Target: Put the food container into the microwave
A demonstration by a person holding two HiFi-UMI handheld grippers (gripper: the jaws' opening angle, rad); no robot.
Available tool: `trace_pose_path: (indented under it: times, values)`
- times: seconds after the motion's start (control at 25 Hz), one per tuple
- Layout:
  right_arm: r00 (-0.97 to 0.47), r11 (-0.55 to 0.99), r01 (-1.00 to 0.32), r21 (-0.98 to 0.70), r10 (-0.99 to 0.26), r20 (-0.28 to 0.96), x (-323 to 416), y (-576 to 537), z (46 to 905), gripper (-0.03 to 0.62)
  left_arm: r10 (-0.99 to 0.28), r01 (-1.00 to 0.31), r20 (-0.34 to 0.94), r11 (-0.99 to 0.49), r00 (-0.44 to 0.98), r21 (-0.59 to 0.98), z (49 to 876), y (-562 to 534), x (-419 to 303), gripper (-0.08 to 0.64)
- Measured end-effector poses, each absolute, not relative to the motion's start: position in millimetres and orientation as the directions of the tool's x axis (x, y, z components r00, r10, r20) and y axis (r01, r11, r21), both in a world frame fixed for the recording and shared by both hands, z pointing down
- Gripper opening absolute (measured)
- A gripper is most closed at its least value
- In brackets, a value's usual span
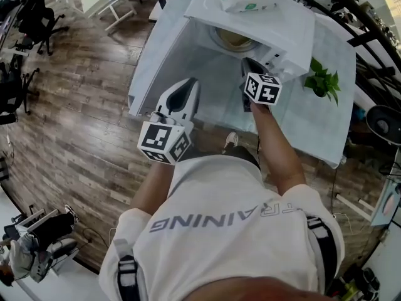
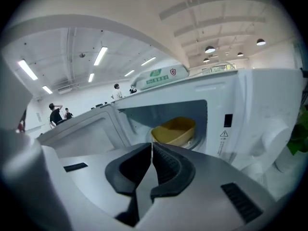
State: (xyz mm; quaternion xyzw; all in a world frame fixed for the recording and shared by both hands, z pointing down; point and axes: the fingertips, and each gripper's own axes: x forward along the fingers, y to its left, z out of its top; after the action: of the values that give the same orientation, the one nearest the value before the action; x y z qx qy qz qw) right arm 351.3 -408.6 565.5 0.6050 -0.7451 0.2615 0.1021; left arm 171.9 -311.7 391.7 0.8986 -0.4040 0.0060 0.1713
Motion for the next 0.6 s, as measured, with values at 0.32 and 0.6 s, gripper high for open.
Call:
trace_pose_path:
  times: [0.32,0.6]
  values:
    - [-0.34,0.268,-0.934,-0.235,-0.868,0.362,345.4,-349.1,482.2,0.031,-0.727,-0.725,0.136,-0.612,0.673,0.317,387.0,-322.8,181.0,0.049]
    - [-0.312,0.282,-0.948,-0.149,-0.916,0.253,354.5,-311.5,415.8,0.026,-0.697,-0.694,0.115,-0.658,0.708,0.291,374.4,-325.7,202.9,0.049]
